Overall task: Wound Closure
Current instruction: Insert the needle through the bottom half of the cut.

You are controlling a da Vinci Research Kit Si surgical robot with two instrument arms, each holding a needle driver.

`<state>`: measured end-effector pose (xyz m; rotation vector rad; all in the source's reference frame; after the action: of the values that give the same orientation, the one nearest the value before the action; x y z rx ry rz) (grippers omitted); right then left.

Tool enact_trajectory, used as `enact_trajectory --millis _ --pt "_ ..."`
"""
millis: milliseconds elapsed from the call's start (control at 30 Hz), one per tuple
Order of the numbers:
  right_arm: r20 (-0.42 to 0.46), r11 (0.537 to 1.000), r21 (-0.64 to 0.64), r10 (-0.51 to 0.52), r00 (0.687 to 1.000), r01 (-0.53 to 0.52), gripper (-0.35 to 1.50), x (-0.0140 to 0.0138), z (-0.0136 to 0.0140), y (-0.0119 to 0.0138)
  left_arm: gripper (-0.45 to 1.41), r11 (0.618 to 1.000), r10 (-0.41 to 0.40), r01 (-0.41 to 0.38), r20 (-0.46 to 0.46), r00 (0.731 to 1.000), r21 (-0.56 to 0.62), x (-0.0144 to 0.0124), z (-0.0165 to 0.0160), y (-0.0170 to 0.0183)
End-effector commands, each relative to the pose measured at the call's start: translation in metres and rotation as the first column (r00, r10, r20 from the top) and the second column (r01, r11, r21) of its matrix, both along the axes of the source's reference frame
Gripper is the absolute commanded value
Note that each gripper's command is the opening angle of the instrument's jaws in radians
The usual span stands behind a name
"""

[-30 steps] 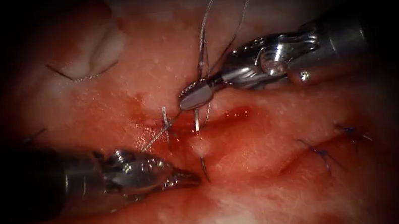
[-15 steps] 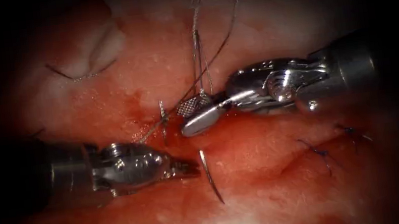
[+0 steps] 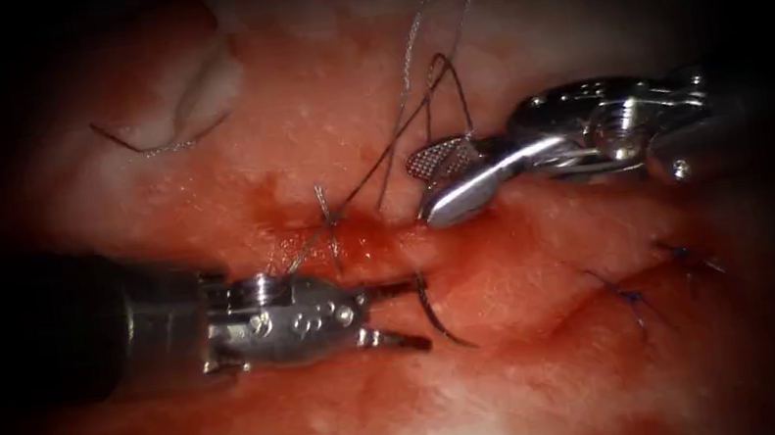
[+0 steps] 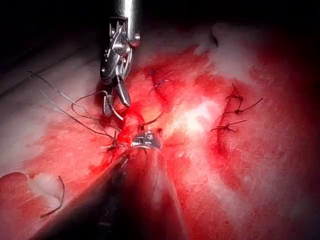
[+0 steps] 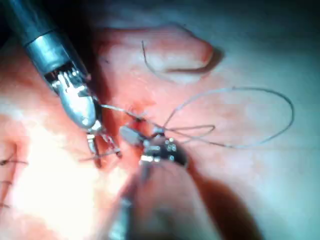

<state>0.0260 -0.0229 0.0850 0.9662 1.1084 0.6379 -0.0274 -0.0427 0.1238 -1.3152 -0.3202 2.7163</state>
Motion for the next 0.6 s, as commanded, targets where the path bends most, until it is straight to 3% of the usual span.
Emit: enact_trajectory --millis 33,367,600 --pt "-0.002 1.000 0.000 -0.004 1.000 0.004 1.03 0.0003 0.0004 -0.0007 0.56 1.000 -0.002 0.002 0.002 1.000 0.002 -0.0005 0.0004 -0.0001" --pt "-0.007 1.000 -0.006 -0.006 1.000 0.006 0.91 -0.0006 0.0009 -0.0002 0.42 0.999 -0.008 0.007 0.006 1.000 0.032 0.0004 -0.0007 -0.0005" --pt "-0.032 0.998 -0.006 -0.060 0.998 0.060 0.94 -0.0006 0.0011 -0.0005 0.37 0.996 0.034 -0.032 -0.024 0.999 0.081 0.0007 -0.0017 -0.0016"
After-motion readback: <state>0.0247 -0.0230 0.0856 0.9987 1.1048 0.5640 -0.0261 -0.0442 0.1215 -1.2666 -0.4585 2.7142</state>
